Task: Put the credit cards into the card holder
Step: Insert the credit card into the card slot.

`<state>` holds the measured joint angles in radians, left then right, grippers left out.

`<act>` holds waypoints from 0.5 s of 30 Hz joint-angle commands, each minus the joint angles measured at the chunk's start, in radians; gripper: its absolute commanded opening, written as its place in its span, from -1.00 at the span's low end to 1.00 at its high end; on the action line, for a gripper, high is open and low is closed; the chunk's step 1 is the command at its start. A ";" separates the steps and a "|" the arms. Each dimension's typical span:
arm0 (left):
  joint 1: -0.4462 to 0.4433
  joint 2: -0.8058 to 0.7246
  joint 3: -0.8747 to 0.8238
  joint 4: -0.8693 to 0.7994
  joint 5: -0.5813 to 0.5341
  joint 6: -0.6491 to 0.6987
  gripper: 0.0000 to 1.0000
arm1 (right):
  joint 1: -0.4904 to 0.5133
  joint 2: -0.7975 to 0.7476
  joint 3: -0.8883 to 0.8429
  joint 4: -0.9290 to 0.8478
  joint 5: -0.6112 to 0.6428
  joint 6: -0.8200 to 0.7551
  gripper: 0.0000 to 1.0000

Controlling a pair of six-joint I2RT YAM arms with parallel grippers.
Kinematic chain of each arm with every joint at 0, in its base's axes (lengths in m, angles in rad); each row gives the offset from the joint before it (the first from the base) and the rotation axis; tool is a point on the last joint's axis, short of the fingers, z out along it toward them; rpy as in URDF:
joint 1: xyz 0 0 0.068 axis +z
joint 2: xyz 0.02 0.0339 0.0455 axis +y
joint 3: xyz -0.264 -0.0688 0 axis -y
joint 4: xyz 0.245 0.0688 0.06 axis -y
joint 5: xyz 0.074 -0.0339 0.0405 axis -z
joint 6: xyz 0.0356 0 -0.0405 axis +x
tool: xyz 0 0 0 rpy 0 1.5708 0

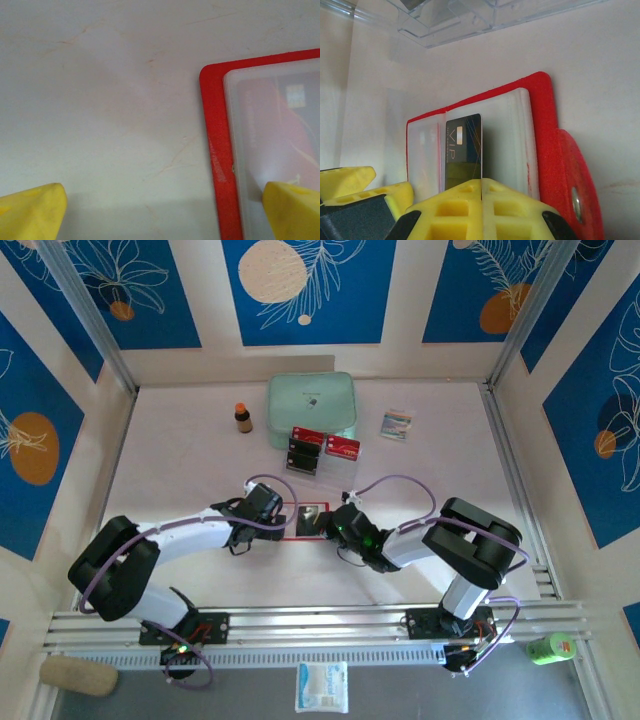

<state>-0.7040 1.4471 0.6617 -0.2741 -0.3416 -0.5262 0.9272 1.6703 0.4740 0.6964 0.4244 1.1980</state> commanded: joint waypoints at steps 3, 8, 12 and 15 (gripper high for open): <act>0.012 -0.011 -0.020 -0.045 -0.015 -0.006 1.00 | -0.007 0.023 0.024 0.034 -0.022 -0.001 -1.00; 0.012 -0.011 -0.021 -0.043 -0.016 -0.008 1.00 | -0.012 0.038 0.032 0.050 -0.046 -0.004 -1.00; 0.012 -0.011 -0.022 -0.045 -0.016 -0.009 1.00 | -0.031 0.047 0.031 0.058 -0.071 -0.004 -1.00; 0.012 -0.010 -0.022 -0.044 -0.016 -0.008 1.00 | -0.049 0.049 0.032 0.063 -0.092 -0.003 -1.00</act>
<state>-0.7040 1.4471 0.6609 -0.2737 -0.3416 -0.5262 0.8940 1.7061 0.4892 0.7296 0.3584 1.1980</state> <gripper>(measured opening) 0.998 0.056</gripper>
